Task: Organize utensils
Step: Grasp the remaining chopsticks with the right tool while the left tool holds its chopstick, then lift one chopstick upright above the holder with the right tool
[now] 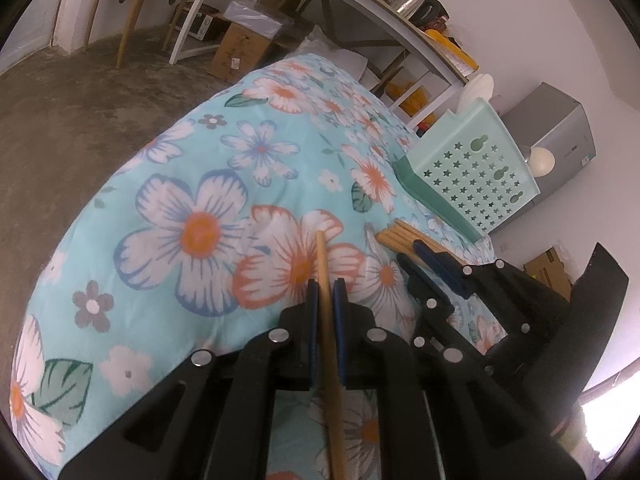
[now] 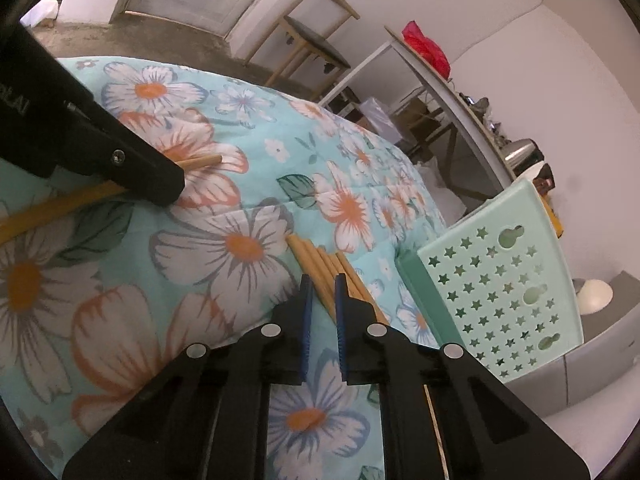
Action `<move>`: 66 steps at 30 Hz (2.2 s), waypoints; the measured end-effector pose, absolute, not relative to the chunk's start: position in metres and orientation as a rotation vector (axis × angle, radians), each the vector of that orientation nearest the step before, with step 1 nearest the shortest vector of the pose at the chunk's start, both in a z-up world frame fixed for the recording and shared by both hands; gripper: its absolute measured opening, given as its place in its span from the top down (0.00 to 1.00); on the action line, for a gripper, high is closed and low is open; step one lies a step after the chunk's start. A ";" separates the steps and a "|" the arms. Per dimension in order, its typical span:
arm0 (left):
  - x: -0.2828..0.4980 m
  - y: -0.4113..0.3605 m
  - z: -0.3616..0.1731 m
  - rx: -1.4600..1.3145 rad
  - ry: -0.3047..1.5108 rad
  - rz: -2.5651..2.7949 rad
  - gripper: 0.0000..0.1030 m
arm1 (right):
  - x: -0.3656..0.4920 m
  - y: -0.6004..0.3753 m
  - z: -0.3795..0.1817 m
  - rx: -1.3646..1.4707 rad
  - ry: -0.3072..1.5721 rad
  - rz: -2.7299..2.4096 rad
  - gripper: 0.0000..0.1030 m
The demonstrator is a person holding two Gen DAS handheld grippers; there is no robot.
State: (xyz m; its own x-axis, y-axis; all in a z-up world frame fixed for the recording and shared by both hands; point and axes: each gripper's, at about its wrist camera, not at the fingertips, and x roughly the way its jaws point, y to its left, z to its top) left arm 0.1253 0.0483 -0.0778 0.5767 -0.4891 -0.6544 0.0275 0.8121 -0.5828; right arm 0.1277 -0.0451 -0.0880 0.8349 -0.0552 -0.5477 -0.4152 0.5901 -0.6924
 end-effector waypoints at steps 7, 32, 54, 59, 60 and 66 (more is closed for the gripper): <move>0.125 0.048 -0.078 -0.557 0.914 -0.321 0.92 | 0.112 -0.048 -0.079 -0.910 0.538 0.213 1.00; 0.125 0.047 -0.078 -0.547 0.910 -0.320 0.91 | 0.147 -0.044 -0.090 -0.937 0.641 0.180 0.82; 0.138 0.046 -0.076 -0.531 0.969 -0.363 0.91 | 0.067 -0.131 0.068 -0.191 0.359 -0.001 0.93; 0.144 0.049 -0.076 -0.575 0.998 -0.373 0.93 | 0.037 -0.165 0.086 -0.039 0.321 -0.073 0.95; 0.144 0.049 -0.073 -0.578 0.991 -0.373 0.94 | 0.034 -0.168 0.087 -0.024 0.318 -0.079 0.95; 0.150 0.045 -0.047 -0.666 0.882 -0.421 0.94 | 0.010 -0.191 0.092 0.111 0.292 -0.085 0.96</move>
State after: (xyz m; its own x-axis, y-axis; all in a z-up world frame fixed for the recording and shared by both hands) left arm 0.1496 0.0453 -0.0474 0.5756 -0.5909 -0.5653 0.0686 0.7237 -0.6867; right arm 0.0101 -0.1907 0.0917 0.9541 -0.0670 -0.2919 0.0993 0.9903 0.0973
